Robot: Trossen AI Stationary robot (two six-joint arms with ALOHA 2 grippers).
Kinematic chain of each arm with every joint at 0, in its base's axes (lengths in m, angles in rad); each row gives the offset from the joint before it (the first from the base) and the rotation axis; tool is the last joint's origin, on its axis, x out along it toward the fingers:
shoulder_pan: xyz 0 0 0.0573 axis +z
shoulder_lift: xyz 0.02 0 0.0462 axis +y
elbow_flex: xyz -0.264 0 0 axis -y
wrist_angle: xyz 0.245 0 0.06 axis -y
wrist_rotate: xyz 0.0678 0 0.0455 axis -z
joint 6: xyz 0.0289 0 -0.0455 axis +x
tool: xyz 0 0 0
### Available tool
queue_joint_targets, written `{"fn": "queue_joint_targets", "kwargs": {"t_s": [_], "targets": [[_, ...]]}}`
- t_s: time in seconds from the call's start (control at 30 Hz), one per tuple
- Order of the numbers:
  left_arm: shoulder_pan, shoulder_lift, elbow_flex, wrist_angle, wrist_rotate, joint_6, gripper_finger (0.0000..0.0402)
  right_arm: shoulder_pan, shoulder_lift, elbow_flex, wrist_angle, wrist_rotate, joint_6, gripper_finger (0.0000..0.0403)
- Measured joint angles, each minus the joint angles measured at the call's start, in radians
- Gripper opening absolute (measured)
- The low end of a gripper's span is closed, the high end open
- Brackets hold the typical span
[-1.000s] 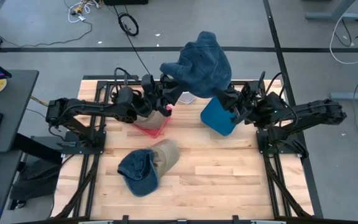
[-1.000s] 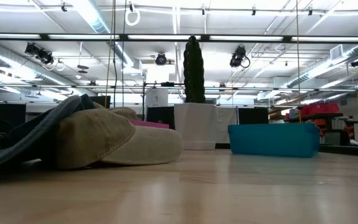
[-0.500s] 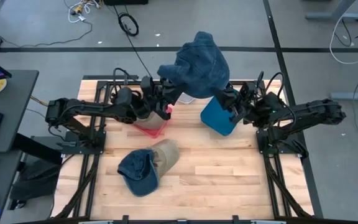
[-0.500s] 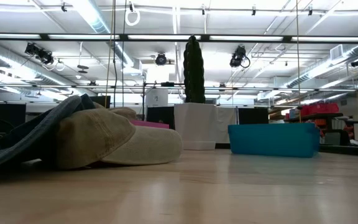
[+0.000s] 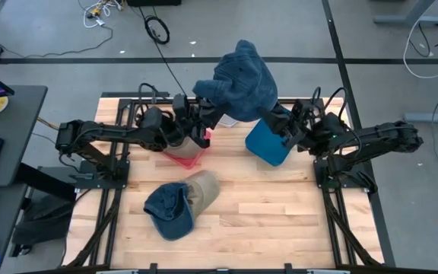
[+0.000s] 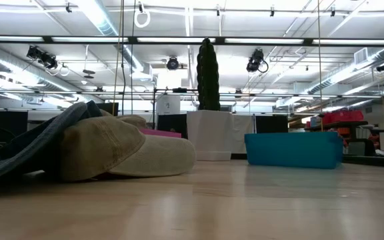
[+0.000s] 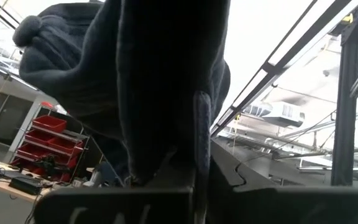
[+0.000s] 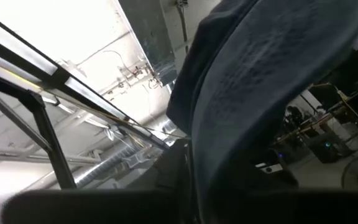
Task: Pick & Place hat
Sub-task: Put the right blue cap into the blue bin
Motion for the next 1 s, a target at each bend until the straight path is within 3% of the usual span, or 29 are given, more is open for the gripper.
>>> {"fn": "queue_joint_targets", "kwargs": {"t_s": [0.3,0.5,0.67,1.0], "targets": [[0.001,0.0,0.0,-0.003,0.039,0.01,0.0011,0.001,-0.013,0.0,-0.027,-0.062,0.005,0.0224],[0.0,0.0,0.0,-0.001,0.069,0.01,0.0011,-0.007,-0.084,0.0,-0.188,-0.064,0.019,0.0303],[0.0,0.0,0.0,0.0,0.087,0.009,0.0011,-0.025,-0.168,0.0,-0.369,-0.06,0.075,0.0322],[0.0,0.001,0.0,-0.059,0.169,0.007,0.0011,-0.044,-0.331,0.0,-0.73,-0.057,0.078,0.0306]]}}
